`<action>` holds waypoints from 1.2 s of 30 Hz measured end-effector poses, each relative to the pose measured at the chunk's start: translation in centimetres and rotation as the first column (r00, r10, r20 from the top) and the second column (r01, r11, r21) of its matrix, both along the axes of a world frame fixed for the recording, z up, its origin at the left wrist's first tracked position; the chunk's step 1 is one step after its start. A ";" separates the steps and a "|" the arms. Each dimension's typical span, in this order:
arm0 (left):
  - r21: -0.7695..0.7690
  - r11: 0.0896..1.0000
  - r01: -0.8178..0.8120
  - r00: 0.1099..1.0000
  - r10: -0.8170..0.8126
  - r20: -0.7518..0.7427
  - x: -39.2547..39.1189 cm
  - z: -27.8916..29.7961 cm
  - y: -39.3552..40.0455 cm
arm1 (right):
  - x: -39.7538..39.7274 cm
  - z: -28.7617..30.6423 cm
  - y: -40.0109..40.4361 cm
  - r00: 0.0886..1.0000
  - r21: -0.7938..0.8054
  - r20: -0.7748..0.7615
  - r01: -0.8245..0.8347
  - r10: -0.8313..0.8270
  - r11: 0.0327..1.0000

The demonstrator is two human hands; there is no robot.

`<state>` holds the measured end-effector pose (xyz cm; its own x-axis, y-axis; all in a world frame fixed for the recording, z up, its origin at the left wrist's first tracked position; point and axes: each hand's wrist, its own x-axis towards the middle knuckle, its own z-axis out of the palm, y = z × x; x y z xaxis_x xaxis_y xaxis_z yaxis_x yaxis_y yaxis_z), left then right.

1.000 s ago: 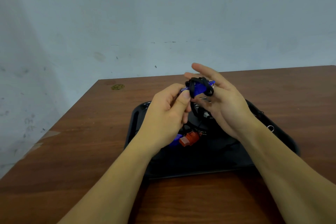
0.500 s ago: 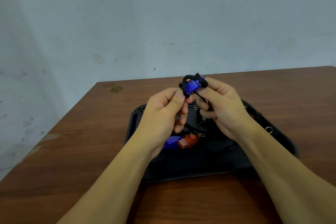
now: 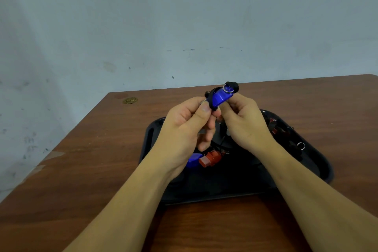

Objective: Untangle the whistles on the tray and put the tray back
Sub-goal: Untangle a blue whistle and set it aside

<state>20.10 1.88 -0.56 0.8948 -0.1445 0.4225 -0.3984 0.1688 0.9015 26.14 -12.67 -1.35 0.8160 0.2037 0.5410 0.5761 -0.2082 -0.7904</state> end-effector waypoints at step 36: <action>0.059 0.986 0.157 0.987 -0.154 -0.054 -0.4 0.4 0.8 | -1.5 2.1 0.7 0.978 0.308 0.046 -0.206 0.201 0.929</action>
